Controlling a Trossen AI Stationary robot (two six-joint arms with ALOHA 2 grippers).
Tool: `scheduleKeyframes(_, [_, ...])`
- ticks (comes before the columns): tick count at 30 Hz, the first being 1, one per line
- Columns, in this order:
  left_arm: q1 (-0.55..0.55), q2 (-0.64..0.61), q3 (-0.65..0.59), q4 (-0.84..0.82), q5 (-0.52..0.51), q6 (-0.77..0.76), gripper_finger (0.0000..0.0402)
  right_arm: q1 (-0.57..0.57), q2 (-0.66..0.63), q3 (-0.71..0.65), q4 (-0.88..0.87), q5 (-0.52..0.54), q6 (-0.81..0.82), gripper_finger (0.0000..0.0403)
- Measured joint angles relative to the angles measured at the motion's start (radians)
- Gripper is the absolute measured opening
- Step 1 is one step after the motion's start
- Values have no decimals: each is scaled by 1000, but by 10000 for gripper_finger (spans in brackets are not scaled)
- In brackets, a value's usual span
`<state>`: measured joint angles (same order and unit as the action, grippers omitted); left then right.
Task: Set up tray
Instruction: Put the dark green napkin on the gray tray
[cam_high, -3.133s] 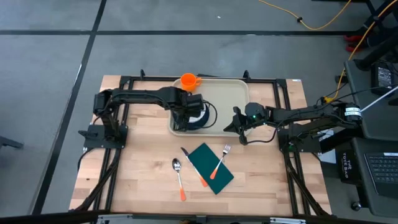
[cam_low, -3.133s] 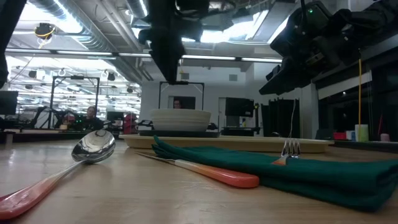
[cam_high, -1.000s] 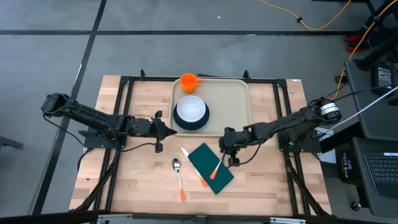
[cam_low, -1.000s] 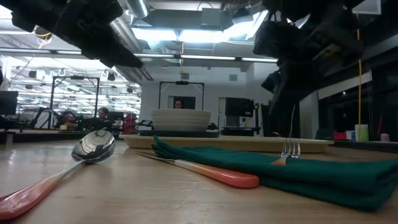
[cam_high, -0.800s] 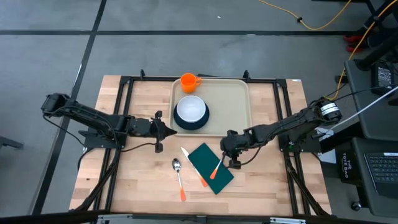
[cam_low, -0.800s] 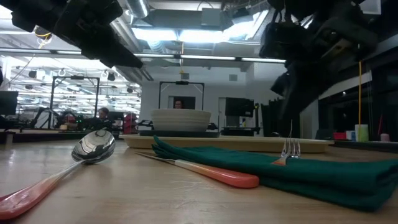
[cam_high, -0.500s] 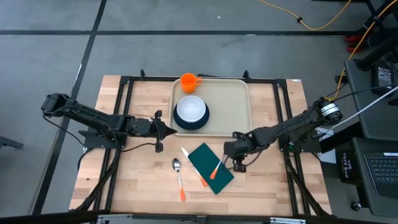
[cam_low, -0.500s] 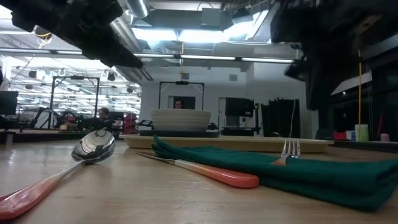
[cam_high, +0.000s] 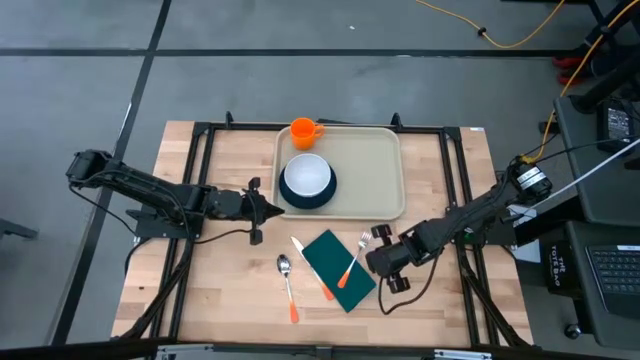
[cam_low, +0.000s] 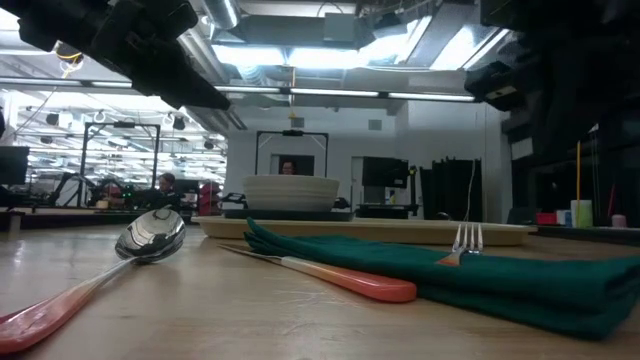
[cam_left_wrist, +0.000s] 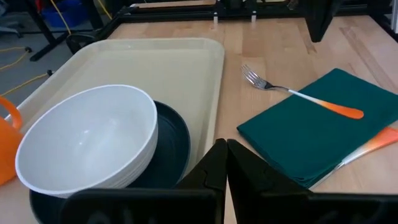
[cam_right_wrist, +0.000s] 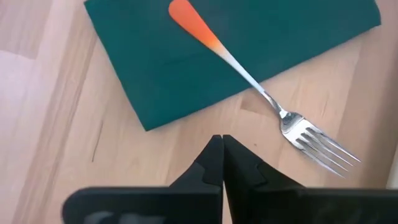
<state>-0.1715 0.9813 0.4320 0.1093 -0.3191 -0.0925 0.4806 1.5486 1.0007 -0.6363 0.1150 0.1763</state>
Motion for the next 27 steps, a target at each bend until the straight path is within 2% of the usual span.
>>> scheduleKeyframes(3, [0,0,0,0,0,0,4,0,0,-6,4,3,-7,13])
scheduleKeyframes(9, [0,0,0,0,2,0,2,-7,0,-7,16,104,-80,31])
scheduleKeyframes(15, [0,0,0,0,2,0,7,-7,0,-7,43,94,-136,56])
scheduleKeyframes(27, [0,0,0,0,2,0,5,-7,0,-8,80,95,-159,168])
